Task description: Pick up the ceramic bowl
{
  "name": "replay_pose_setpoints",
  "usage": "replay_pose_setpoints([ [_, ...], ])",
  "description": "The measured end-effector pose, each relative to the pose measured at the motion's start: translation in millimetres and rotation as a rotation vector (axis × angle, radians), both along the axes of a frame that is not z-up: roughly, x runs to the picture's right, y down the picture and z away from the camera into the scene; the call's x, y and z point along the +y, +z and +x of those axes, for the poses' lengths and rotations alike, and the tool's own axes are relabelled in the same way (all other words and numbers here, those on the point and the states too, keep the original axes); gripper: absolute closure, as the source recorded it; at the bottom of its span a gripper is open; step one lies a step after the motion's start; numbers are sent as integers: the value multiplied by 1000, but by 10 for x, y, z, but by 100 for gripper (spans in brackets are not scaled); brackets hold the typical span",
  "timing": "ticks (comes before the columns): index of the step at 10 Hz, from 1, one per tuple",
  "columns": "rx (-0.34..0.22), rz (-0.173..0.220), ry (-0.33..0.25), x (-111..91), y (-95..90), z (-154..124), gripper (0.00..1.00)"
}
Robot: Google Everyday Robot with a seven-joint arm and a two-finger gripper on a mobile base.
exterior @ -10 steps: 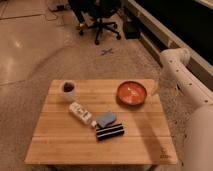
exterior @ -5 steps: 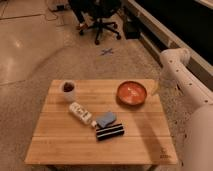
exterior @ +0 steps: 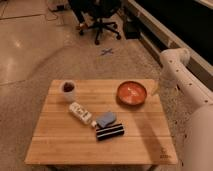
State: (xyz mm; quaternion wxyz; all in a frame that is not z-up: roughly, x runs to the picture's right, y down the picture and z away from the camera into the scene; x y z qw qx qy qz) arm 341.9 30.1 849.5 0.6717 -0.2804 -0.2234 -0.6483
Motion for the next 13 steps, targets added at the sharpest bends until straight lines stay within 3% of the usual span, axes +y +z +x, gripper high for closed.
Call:
replay_pose_setpoints([
  [4, -115, 1, 49, 52, 337, -427, 20],
  [7, -156, 8, 59, 42, 633, -638, 20],
  [10, -175, 28, 76, 4, 824, -731, 20],
  [13, -178, 24, 85, 80, 981, -762, 20],
])
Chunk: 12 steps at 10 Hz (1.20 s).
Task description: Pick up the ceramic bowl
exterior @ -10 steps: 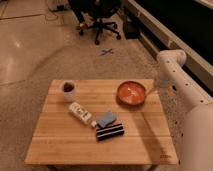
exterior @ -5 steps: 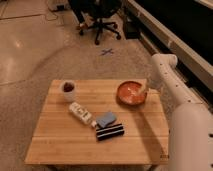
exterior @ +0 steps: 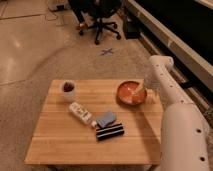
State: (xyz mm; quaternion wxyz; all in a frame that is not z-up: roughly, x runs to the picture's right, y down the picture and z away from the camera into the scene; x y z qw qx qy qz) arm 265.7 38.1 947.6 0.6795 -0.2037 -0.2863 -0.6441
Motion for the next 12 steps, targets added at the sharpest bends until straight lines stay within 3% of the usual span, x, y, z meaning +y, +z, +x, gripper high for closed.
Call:
replay_pose_setpoints([
  [2, 2, -12, 0, 77, 76, -14, 25],
  [9, -39, -78, -6, 313, 75, -137, 94],
  [10, -55, -85, -1, 311, 35, -172, 99],
  [12, -96, -96, 22, 299, -105, -188, 100],
])
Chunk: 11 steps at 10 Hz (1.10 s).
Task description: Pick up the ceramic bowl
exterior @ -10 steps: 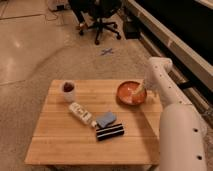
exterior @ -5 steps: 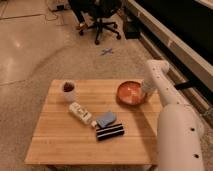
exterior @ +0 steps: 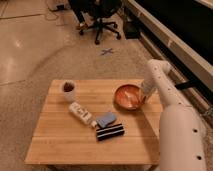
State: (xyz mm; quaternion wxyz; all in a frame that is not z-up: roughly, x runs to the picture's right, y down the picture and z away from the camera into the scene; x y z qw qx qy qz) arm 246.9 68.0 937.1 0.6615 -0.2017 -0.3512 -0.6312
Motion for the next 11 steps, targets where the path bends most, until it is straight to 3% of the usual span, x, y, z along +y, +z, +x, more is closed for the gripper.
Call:
replay_pose_setpoints([
  [3, -74, -3, 35, -97, -287, 5, 100],
  [6, -133, 20, 63, -289, -559, 62, 100],
  [11, -137, 20, 63, -295, -562, 51, 100],
])
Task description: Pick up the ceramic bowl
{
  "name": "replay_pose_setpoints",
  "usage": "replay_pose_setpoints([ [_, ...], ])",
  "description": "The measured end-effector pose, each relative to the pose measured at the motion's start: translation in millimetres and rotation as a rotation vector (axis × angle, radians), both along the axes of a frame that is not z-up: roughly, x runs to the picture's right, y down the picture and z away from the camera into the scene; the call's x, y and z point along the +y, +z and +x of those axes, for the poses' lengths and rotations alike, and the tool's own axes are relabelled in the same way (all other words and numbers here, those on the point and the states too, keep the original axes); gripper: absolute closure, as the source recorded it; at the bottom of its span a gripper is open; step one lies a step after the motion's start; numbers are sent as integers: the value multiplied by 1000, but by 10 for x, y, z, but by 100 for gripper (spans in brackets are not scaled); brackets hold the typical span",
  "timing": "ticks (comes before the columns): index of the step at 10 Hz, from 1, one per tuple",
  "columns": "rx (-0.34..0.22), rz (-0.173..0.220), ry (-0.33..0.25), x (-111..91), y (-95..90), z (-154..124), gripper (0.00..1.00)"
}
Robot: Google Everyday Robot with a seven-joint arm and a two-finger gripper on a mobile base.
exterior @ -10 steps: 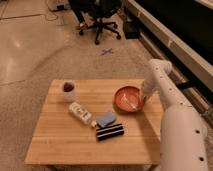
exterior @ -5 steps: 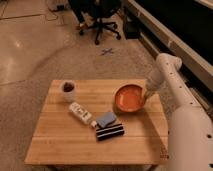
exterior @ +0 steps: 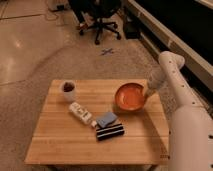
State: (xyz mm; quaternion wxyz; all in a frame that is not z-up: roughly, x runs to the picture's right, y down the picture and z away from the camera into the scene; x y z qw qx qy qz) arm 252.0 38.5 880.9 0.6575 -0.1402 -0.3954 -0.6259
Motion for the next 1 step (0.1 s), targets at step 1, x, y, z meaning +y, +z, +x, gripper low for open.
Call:
replay_pose_setpoints([
  [1, 2, 0, 2, 3, -5, 17, 100],
])
